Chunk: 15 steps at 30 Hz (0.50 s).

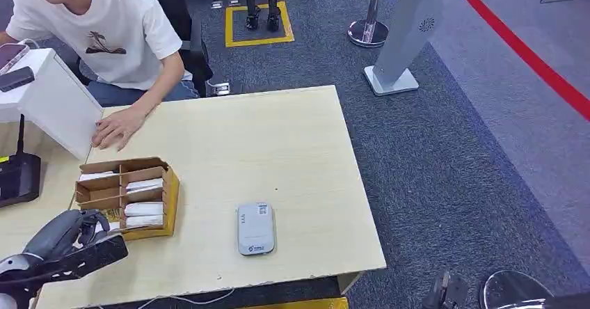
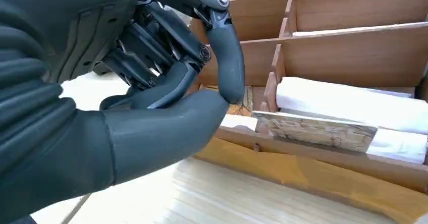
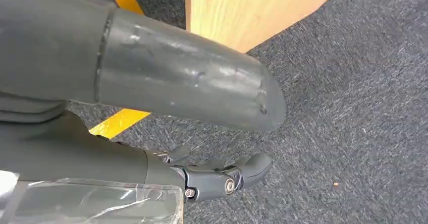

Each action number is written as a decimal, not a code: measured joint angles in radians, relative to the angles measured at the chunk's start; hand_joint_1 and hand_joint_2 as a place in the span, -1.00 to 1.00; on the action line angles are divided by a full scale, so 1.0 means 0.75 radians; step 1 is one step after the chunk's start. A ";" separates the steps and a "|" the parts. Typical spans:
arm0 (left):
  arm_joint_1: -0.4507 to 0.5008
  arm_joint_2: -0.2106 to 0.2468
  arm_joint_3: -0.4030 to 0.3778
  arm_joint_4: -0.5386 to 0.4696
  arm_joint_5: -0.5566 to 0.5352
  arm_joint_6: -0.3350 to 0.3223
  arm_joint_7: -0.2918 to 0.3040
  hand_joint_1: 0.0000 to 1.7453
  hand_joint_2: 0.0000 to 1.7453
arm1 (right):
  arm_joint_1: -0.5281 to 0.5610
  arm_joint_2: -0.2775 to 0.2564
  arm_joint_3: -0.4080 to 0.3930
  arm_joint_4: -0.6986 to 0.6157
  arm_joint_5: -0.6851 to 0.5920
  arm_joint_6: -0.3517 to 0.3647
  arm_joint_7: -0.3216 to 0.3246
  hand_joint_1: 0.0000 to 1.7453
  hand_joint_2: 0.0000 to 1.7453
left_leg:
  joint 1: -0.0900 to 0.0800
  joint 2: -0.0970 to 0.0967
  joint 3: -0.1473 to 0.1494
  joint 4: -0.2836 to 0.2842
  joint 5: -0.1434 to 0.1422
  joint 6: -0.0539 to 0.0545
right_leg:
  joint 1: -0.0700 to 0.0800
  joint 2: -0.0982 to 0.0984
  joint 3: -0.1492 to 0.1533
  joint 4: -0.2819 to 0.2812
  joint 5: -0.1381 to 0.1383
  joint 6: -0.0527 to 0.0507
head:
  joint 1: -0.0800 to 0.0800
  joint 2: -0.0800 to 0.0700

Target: Pass the card to the sensor for recognition and then transmit it.

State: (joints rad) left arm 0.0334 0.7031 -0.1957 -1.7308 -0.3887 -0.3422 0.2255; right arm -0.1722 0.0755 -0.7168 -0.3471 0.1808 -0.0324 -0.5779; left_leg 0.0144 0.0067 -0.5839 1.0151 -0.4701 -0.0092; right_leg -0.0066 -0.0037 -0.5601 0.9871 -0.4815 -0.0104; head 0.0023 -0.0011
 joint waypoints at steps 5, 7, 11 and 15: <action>-0.011 0.000 0.000 -0.001 -0.032 0.005 0.004 -1.00 1.00 | 0.000 0.000 0.000 0.000 0.002 -0.009 0.002 -1.00 -1.00 | 0.000 0.000 0.000 0.000 0.000 0.000 | 0.000 0.000 0.000 0.000 0.000 0.000 | 0.001 0.000; -0.017 -0.001 0.000 0.000 -0.033 0.005 0.004 -1.00 1.00 | 0.000 0.000 0.000 0.000 0.002 -0.009 0.002 -1.00 -1.00 | 0.000 0.000 0.000 0.000 0.000 0.000 | 0.000 0.000 0.000 0.000 0.000 0.000 | 0.001 0.000; -0.025 -0.001 0.000 0.000 -0.036 0.005 0.004 -1.00 -1.00 | 0.000 0.000 0.000 0.000 0.002 -0.010 0.003 -1.00 -1.00 | 0.000 0.000 0.000 0.000 0.000 0.000 | 0.000 0.000 0.000 0.000 0.000 0.000 | 0.001 0.000; -0.036 -0.002 -0.001 0.000 -0.044 0.004 0.004 -1.00 -1.00 | 0.000 0.000 0.000 0.000 0.004 -0.014 0.004 -1.00 -1.00 | 0.000 0.000 0.000 0.000 0.000 0.000 | 0.000 0.000 0.000 0.000 0.000 0.000 | 0.001 0.001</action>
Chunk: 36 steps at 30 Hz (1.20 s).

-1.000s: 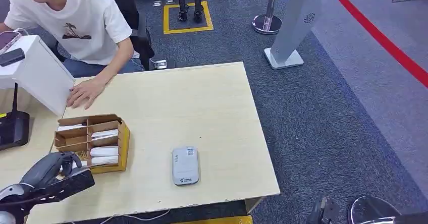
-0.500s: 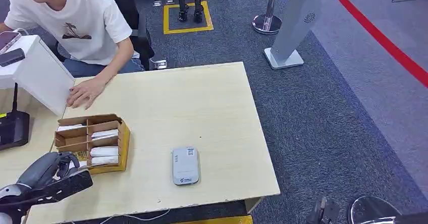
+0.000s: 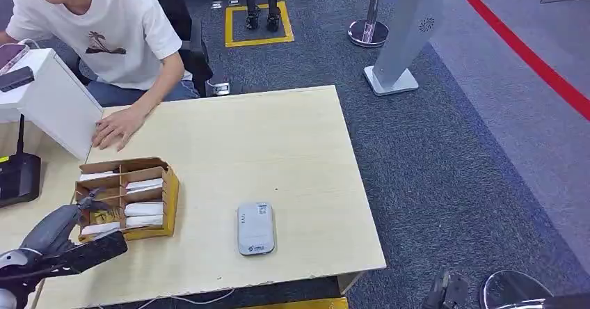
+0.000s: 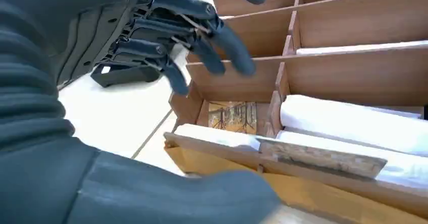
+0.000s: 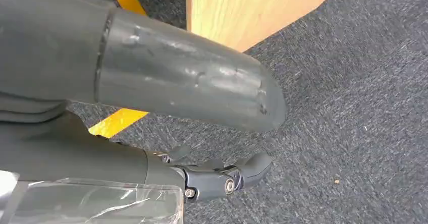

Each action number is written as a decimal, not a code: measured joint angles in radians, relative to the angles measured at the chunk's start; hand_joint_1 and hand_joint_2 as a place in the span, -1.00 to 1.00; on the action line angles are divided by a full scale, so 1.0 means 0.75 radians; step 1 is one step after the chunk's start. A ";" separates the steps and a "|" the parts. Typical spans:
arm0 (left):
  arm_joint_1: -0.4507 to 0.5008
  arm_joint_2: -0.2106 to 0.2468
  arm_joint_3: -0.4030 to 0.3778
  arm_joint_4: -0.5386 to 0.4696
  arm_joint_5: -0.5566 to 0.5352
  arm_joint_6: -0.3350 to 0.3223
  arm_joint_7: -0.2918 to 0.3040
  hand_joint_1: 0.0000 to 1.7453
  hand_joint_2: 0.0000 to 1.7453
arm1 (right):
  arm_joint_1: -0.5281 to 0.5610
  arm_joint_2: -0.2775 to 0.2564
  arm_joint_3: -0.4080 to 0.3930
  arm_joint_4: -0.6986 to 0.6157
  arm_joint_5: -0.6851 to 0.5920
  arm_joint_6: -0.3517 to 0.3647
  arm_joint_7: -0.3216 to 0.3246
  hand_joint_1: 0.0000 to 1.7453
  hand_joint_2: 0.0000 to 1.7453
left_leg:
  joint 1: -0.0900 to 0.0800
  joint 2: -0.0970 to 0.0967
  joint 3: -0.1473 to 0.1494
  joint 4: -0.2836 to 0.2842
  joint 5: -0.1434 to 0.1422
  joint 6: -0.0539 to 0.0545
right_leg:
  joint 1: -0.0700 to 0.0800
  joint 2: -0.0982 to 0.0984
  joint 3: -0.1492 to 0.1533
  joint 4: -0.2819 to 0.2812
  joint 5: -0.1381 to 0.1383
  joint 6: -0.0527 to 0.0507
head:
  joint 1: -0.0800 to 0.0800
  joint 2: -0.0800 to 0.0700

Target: Pass the card to the sensor for recognition and then transmit it.

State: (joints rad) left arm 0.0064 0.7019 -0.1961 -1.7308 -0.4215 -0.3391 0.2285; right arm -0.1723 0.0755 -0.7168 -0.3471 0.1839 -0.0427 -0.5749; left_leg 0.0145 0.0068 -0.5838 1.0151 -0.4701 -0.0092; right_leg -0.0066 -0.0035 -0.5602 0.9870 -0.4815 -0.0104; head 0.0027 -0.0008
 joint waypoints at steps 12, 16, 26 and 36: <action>-0.024 -0.016 -0.006 0.006 -0.002 -0.001 0.000 -1.00 1.00 | 0.000 0.000 0.000 0.000 0.003 -0.004 0.010 -1.00 -1.00 | 0.000 0.000 0.000 0.000 0.000 0.000 | 0.000 0.000 0.000 0.000 0.000 0.000 | -0.001 -0.001; -0.045 -0.028 -0.019 0.019 -0.004 -0.004 0.000 -1.00 1.00 | 0.000 0.000 0.000 0.000 0.003 -0.005 0.010 -1.00 -1.00 | 0.000 0.001 0.000 0.000 0.000 0.000 | 0.000 0.000 0.000 0.000 0.000 0.000 | 0.000 0.000; -0.053 -0.018 -0.057 0.025 -0.001 -0.026 0.000 -1.00 1.00 | 0.000 0.000 0.000 0.000 0.006 -0.006 0.012 -1.00 -1.00 | 0.000 0.000 0.000 0.000 0.000 0.000 | 0.000 0.000 0.000 0.000 0.000 0.000 | 0.000 0.000; -0.090 -0.018 -0.099 0.055 0.001 -0.036 -0.001 -1.00 1.00 | -0.001 0.001 0.001 0.000 0.008 -0.002 0.014 -1.00 -1.00 | 0.000 0.001 0.000 0.000 0.000 0.000 | 0.000 0.000 0.000 0.000 0.000 0.000 | 0.000 0.000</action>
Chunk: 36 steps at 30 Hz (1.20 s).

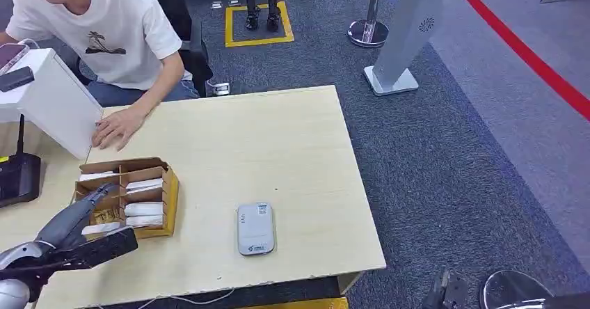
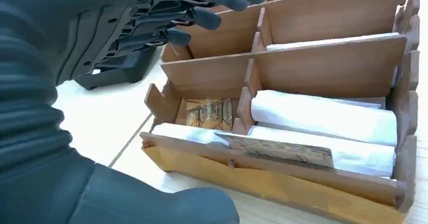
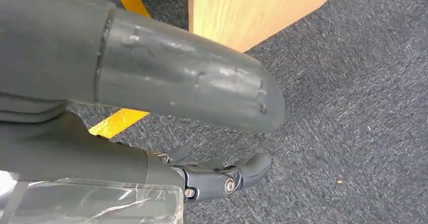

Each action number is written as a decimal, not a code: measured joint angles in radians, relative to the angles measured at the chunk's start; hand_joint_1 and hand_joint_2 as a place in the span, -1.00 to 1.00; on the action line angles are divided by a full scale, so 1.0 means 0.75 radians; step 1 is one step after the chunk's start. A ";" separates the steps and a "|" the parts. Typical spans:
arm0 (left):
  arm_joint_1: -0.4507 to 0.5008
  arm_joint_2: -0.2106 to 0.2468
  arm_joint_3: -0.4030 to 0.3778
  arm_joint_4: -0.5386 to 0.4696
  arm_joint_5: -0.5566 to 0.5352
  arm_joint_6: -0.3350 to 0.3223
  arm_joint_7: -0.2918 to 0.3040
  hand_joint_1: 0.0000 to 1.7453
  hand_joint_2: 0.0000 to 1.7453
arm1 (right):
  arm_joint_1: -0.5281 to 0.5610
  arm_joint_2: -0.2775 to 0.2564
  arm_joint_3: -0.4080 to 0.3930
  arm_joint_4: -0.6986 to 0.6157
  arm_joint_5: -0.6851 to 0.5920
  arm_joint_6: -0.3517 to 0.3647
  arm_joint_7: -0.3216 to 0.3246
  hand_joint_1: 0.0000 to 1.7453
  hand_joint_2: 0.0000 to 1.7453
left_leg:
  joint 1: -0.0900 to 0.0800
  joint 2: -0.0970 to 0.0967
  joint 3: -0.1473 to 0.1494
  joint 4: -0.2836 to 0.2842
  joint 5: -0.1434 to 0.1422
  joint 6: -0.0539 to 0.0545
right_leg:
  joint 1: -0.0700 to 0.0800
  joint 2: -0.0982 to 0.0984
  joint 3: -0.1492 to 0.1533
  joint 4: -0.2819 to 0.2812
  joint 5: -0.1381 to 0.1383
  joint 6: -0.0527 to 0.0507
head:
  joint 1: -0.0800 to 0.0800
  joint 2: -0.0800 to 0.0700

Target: Pass the card to the sensor for recognition and then transmit it.

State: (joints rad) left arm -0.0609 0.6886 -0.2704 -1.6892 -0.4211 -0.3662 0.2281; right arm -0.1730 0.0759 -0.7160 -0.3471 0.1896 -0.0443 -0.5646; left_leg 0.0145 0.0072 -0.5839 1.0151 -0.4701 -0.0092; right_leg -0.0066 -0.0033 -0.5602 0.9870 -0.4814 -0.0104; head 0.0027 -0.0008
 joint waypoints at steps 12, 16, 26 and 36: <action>-0.017 0.020 -0.030 0.017 0.020 -0.026 0.002 -1.00 1.00 | -0.001 0.001 0.003 0.002 0.004 0.002 0.001 -1.00 -1.00 | 0.000 -0.001 0.000 0.000 0.000 0.000 | 0.000 0.000 0.000 0.000 0.000 0.000 | 0.000 0.000; -0.057 0.050 -0.051 0.024 0.034 -0.056 0.015 -1.00 1.00 | -0.002 0.003 0.004 0.004 0.008 0.002 0.006 -1.00 -1.00 | 0.000 0.000 0.000 0.000 0.000 0.000 | 0.000 0.000 0.000 0.000 0.000 0.000 | 0.000 0.000; -0.261 0.188 -0.166 0.030 -0.028 -0.117 0.052 -1.00 1.00 | -0.009 0.010 0.008 0.008 -0.001 0.003 0.007 -1.00 -1.00 | 0.000 0.000 0.000 0.000 0.001 0.000 | 0.000 0.000 0.000 0.001 0.000 0.000 | 0.000 0.000; -0.334 0.237 -0.230 0.034 -0.024 -0.137 0.052 -1.00 1.00 | -0.017 0.016 0.014 0.013 -0.002 0.003 0.009 -1.00 -1.00 | 0.000 0.000 0.000 0.000 0.000 0.000 | 0.000 0.000 0.000 0.001 0.000 0.000 | -0.001 0.000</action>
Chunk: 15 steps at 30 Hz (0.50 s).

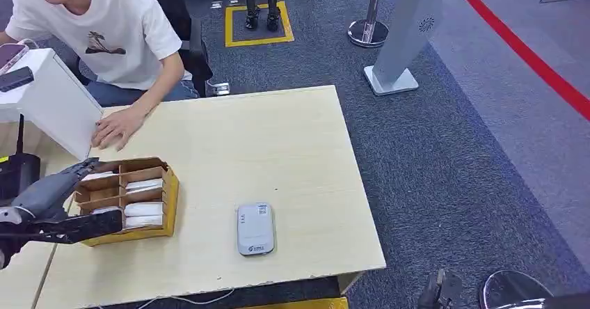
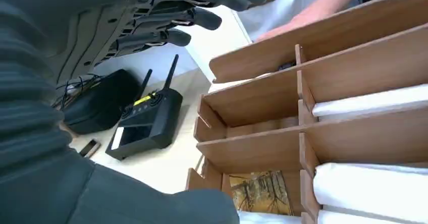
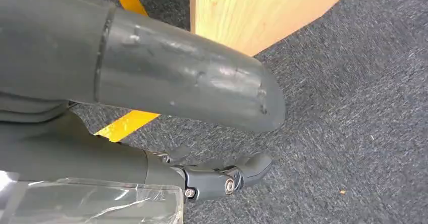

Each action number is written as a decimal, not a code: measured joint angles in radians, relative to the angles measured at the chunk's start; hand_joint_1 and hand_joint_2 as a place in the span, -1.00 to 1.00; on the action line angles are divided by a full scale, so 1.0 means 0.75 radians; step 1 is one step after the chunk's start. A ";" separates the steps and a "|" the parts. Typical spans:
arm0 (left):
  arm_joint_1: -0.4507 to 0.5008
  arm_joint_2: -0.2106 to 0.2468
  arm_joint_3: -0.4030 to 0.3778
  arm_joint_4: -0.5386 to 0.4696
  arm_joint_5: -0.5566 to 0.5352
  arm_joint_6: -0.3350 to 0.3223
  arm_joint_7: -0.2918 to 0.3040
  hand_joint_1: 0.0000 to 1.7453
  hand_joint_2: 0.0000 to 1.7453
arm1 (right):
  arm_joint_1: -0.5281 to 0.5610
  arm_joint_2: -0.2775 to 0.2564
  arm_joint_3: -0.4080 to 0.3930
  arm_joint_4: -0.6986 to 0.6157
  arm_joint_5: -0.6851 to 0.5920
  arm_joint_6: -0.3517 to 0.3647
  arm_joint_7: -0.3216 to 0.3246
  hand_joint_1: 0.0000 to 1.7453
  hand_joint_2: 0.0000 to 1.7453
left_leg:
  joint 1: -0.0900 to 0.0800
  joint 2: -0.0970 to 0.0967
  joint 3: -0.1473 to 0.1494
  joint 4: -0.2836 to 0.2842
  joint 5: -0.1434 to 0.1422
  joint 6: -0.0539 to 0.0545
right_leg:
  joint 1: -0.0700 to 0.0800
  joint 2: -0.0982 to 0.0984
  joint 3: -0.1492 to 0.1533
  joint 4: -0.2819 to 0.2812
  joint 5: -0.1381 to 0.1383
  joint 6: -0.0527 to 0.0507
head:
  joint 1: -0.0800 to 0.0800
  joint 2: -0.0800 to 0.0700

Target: Pass the card to the sensor for recognition and then transmit it.

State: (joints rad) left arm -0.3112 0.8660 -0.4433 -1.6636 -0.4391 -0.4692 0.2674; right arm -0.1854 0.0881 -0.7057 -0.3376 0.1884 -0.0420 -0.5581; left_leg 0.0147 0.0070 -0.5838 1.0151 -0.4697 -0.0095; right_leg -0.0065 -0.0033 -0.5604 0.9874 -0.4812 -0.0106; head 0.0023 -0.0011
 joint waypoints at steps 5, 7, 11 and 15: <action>-0.058 0.003 -0.039 0.003 0.019 -0.018 0.000 -1.00 1.00 | -0.003 0.001 0.006 0.000 -0.004 0.000 0.001 -1.00 -1.00 | 0.000 0.000 0.000 0.000 0.000 0.000 | 0.000 0.000 0.000 0.000 0.000 0.000 | 0.001 0.000; -0.087 0.002 -0.073 0.008 0.023 -0.023 -0.001 -1.00 1.00 | -0.005 0.002 0.012 0.000 -0.005 0.000 0.001 -1.00 -1.00 | 0.000 0.000 0.000 0.000 0.000 0.000 | 0.000 0.000 0.000 0.000 0.000 0.000 | 0.000 0.001; -0.169 -0.008 -0.142 0.029 0.025 -0.024 -0.001 -1.00 1.00 | -0.008 0.004 0.020 0.001 -0.011 -0.001 0.001 -1.00 -1.00 | 0.000 -0.001 0.000 0.000 0.000 0.000 | 0.000 -0.001 0.000 0.000 0.000 0.000 | 0.001 0.000; -0.225 -0.023 -0.192 0.040 0.026 -0.024 -0.013 -1.00 1.00 | -0.008 0.005 0.021 0.001 -0.015 -0.001 0.001 -1.00 -1.00 | 0.000 0.000 0.000 0.000 0.000 0.000 | 0.000 0.000 0.000 0.000 0.000 0.000 | 0.001 0.001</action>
State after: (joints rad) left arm -0.4796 0.8484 -0.5875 -1.6339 -0.4192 -0.4871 0.2575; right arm -0.1914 0.0919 -0.6897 -0.3372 0.1770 -0.0427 -0.5577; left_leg 0.0146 0.0072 -0.5836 1.0154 -0.4696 -0.0095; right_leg -0.0066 -0.0032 -0.5604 0.9874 -0.4809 -0.0107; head 0.0027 -0.0008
